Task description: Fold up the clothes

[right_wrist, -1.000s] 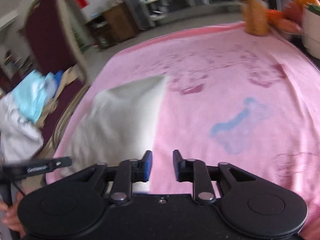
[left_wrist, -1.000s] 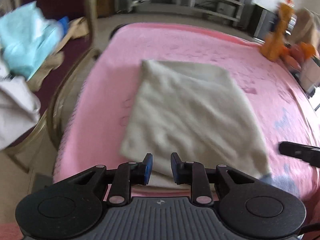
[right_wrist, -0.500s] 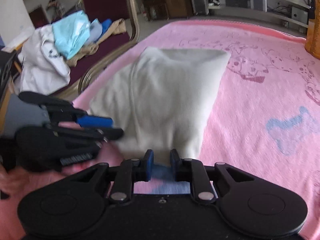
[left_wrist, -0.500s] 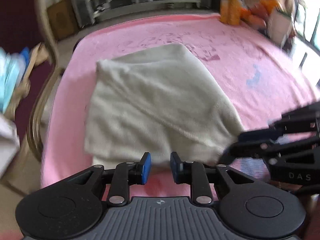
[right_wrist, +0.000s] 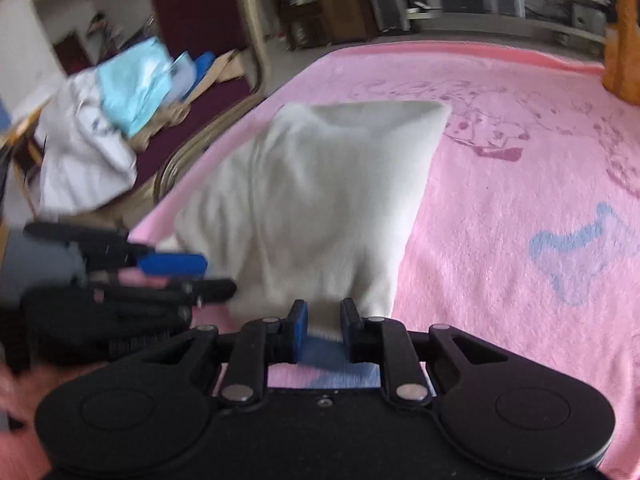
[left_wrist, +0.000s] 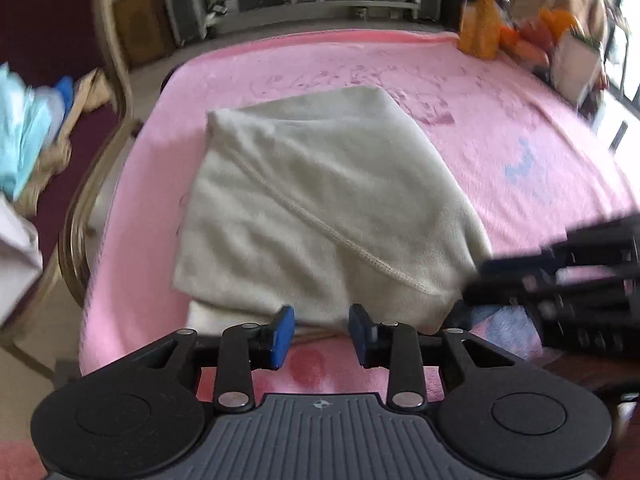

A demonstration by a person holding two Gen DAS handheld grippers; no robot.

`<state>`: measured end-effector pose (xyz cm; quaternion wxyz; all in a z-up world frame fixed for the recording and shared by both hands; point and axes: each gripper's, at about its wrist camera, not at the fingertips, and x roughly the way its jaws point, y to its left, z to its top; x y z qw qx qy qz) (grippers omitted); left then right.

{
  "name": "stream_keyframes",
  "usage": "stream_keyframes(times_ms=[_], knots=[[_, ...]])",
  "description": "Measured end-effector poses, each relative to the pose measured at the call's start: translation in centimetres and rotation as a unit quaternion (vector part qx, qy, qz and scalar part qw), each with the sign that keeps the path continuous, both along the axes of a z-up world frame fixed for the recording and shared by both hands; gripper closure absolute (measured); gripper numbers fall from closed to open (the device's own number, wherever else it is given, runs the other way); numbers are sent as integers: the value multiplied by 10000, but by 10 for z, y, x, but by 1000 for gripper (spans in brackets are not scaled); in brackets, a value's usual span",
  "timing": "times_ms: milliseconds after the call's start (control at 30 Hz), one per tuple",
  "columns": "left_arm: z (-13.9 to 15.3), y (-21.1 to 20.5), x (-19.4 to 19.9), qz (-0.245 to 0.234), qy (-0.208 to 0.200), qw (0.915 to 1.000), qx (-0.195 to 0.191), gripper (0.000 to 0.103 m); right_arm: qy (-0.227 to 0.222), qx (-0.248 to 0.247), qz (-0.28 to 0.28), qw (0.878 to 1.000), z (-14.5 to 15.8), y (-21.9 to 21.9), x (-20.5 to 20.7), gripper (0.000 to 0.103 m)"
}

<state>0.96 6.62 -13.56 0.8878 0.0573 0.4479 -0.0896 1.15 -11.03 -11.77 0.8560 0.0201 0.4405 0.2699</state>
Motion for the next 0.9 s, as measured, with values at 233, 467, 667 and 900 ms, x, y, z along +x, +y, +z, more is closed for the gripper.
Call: stream_keyframes(times_ms=[233, 467, 667, 900], knots=[[41, 75, 18, 1061, -168, 9862, -1262, 58, 319, 701, -253, 9967, 38, -34, 4, 68], [46, 125, 64, 1133, 102, 9762, -1845, 38, 326, 1527, -430, 9868, 87, -62, 45, 40], [5, 132, 103, 1548, 1127, 9507, -2441, 38, 784, 1822, -889, 9761, 49, -72, 102, 38], [-18, 133, 113, 1746, 1192, 9397, -2688, 36, 1806, 2694, -1551, 9331, -33, -86, 126, 39]])
